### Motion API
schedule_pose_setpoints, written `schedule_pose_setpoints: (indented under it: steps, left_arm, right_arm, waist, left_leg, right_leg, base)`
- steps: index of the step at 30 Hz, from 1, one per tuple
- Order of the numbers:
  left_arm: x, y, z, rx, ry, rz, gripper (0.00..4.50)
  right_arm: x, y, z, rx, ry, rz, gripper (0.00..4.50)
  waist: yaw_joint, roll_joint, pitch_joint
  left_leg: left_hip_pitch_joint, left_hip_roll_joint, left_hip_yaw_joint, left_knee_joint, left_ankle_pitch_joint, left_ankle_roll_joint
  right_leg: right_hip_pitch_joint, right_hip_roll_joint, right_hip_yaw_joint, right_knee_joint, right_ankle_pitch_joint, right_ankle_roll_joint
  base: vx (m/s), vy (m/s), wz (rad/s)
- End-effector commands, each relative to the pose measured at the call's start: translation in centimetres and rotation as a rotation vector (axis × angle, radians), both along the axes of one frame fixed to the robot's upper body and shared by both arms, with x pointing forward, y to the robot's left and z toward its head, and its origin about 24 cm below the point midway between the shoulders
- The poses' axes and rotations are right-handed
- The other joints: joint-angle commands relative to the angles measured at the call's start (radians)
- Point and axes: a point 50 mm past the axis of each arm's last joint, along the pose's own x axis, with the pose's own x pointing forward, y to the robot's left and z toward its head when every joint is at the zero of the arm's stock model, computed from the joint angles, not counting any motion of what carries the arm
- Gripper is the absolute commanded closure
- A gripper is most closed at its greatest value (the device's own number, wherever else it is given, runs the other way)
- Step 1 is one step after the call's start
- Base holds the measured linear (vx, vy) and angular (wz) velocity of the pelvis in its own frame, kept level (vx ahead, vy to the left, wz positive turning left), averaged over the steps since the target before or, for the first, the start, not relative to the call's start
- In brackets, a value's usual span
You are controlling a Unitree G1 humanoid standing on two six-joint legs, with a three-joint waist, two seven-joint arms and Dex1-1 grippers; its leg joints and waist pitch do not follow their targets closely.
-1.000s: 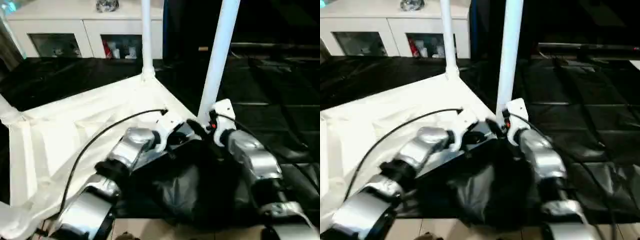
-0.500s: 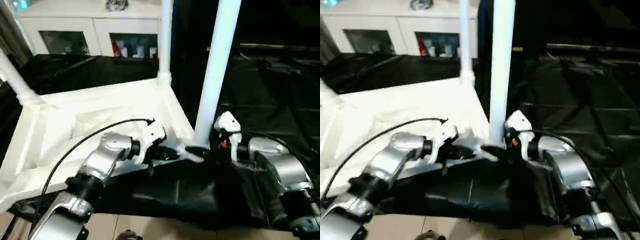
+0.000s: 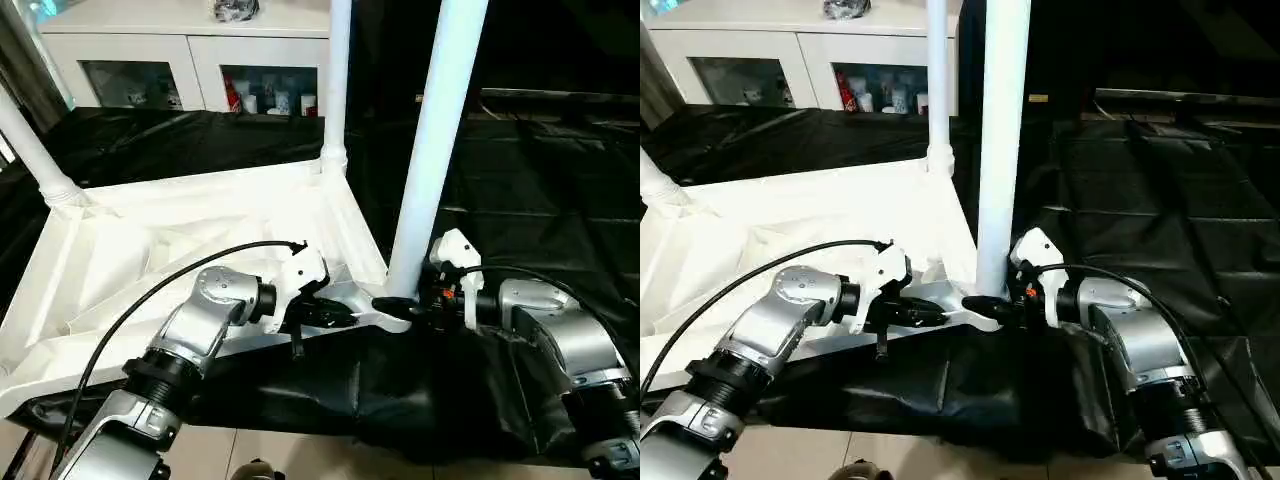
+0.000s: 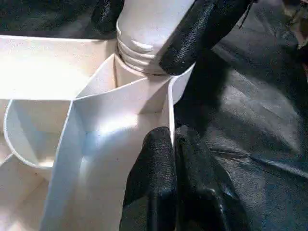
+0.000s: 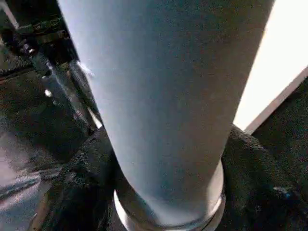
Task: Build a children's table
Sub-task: Rotate leg to tighten
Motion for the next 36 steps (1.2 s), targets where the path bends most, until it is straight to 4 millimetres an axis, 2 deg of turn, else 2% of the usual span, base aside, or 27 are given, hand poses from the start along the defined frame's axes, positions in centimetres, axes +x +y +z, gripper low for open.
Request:
schedule_pose_setpoints:
  steps: [1,3,4,7,8,10,12,14,16,19,20,24,26,27,29,34,36]
  left_arm:
    - [1.3,-1.8,2.5,-0.082,-0.109,0.029,4.5]
    - [2.8,-3.3,2.5,-0.068,-0.141,0.161,4.5]
    - [3.0,-3.4,2.5,-0.065,-0.144,0.176,4.5]
    - [4.1,-4.5,2.7,-0.055,-0.163,0.292,4.5]
    - [4.8,-5.6,3.0,-0.053,-0.169,0.381,4.5]
    - [5.0,-6.4,3.1,-0.052,-0.17,0.403,4.5]
    - [4.8,-7.4,3.1,-0.06,-0.169,0.381,4.5]
    - [4.7,-7.7,3.1,-0.063,-0.171,0.369,4.5]
    - [4.6,-7.7,3.1,-0.072,-0.174,0.34,4.5]
    - [4.4,-7.3,3.0,-0.082,-0.182,0.306,4.5]
    - [4.2,-6.9,2.8,-0.09,-0.186,0.28,4.5]
    - [3.7,-6.0,2.5,-0.103,-0.182,0.21,4.5]
    - [3.0,-5.3,2.5,-0.123,-0.175,0.139,4.5]
    - [2.6,-4.9,2.5,-0.131,-0.164,0.097,4.5]
    - [2.1,-4.1,2.5,-0.125,-0.153,0.046,4.5]
    - [0.8,-1.6,2.4,-0.095,-0.117,-0.074,4.5]
    - [0.5,-1.0,2.5,-0.084,-0.109,-0.094,4.5]
  right_arm:
    - [0.1,1.2,-0.2,0.04,-0.003,-0.03,1.85]
    - [1.3,2.2,-1.3,0.019,-0.008,-0.216,1.85]
    - [1.4,2.3,-1.5,0.018,-0.006,-0.237,1.85]
    - [2.0,3.2,-2.2,0.025,0.023,-0.374,1.86]
    - [2.7,4.0,-2.8,0.013,0.043,-0.513,1.86]
    - [3.0,4.6,-3.1,0.0,0.049,-0.571,1.86]
    - [3.5,5.7,-3.1,0.001,0.041,-0.596,1.86]
    - [3.7,6.2,-3.0,0.007,0.034,-0.594,1.86]
    - [3.9,6.3,-2.7,0.043,0.045,-0.585,1.3]
    - [4.0,6.0,-2.1,0.025,-0.005,-0.556,1.07]
    - [3.9,5.8,-1.7,0.022,-0.035,-0.506,0.95]
    - [3.2,5.3,-1.3,0.02,-0.062,-0.37,0.95]
    - [2.5,4.7,-0.9,0.009,-0.085,-0.258,0.95]
    - [2.0,4.3,-0.7,0.004,-0.092,-0.189,0.95]
    - [1.3,3.7,-0.4,-0.008,-0.097,-0.098,0.95]
    - [0.0,1.6,0.5,-0.021,-0.07,0.07,0.95]
    - [-0.2,1.3,0.7,-0.014,-0.062,0.101,0.95]
  waist:
    - [-0.005,-0.025,-0.071]
    - [-0.01,-0.026,-0.07]
    - [-0.013,-0.025,-0.07]
    - [-0.017,-0.029,-0.075]
    - [-0.021,-0.023,-0.076]
    - [-0.027,-0.024,-0.078]
    - [-0.028,-0.019,-0.079]
    - [-0.029,-0.021,-0.08]
    - [-0.03,-0.022,-0.079]
    - [-0.031,-0.022,-0.078]
    - [-0.032,-0.025,-0.077]
    - [-0.029,-0.027,-0.076]
    - [-0.03,-0.027,-0.075]
    - [-0.028,-0.027,-0.077]
    - [-0.025,-0.026,-0.076]
    - [-0.02,-0.024,-0.07]
    - [-0.018,-0.024,-0.07]
  left_leg:
    - [0.008,0.037,-0.01,-0.069,-0.221,0.055]
    - [0.01,0.031,-0.012,-0.068,-0.229,0.037]
    - [0.01,0.032,-0.013,-0.068,-0.235,0.029]
    - [0.008,0.033,-0.015,-0.069,-0.224,0.031]
    - [0.007,0.031,-0.013,-0.068,-0.212,0.034]
    - [0.007,0.026,-0.014,-0.067,-0.2,0.022]
    - [0.004,0.024,-0.012,-0.065,-0.19,0.04]
    - [0.003,0.026,-0.012,-0.066,-0.174,0.051]
    - [0.002,0.029,-0.012,-0.067,-0.175,0.061]
    - [0.004,0.029,-0.012,-0.068,-0.187,0.063]
    - [0.003,0.029,-0.011,-0.068,-0.187,0.063]
    - [0.003,0.031,-0.011,-0.068,-0.188,0.073]
    - [0.0,0.033,-0.011,-0.068,-0.186,0.081]
    - [0.0,0.035,-0.012,-0.068,-0.182,0.082]
    - [0.002,0.039,-0.01,-0.067,-0.185,0.091]
    - [0.008,0.043,-0.01,-0.071,-0.237,0.076]
    - [0.01,0.045,-0.011,-0.071,-0.247,0.068]
  right_leg:
    - [0.051,-0.069,0.051,-0.085,-0.463,-0.097]
    - [0.05,-0.07,0.044,-0.095,-0.515,-0.072]
    - [0.049,-0.069,0.044,-0.093,-0.517,-0.07]
    - [0.054,-0.072,0.045,-0.092,-0.485,-0.065]
    - [0.049,-0.069,0.049,-0.089,-0.455,-0.077]
    - [0.053,-0.07,0.045,-0.087,-0.444,-0.086]
    - [0.056,-0.072,0.047,-0.087,-0.426,-0.09]
    - [0.059,-0.07,0.048,-0.083,-0.391,-0.096]
    - [0.06,-0.068,0.048,-0.081,-0.373,-0.106]
    - [0.06,-0.07,0.048,-0.082,-0.387,-0.109]
    - [0.061,-0.07,0.049,-0.081,-0.391,-0.108]
    - [0.063,-0.071,0.049,-0.082,-0.401,-0.099]
    - [0.063,-0.072,0.052,-0.078,-0.389,-0.104]
    - [0.065,-0.074,0.052,-0.077,-0.384,-0.106]
    - [0.061,-0.072,0.054,-0.073,-0.365,-0.121]
    - [0.054,-0.073,0.053,-0.082,-0.461,-0.106]
    - [0.052,-0.073,0.053,-0.082,-0.466,-0.108]
  base:
    - [0.0,0.0,0.0]
    - [0.0,0.0,0.0]
    - [0.0,0.0,0.0]
    - [0.0,0.0,0.0]
    - [0.0,0.0,0.0]
    - [0.0,0.0,0.0]
    - [0.0,0.0,0.0]
    - [0.0,0.0,0.0]
    - [0.0,0.0,0.0]
    - [0.0,0.0,0.0]
    - [0.0,0.0,0.0]
    - [0.0,0.0,0.0]
    - [0.0,0.0,0.0]
    - [0.0,0.0,0.0]
    - [0.0,0.0,0.0]
    - [0.0,0.0,0.0]
    - [0.0,0.0,0.0]
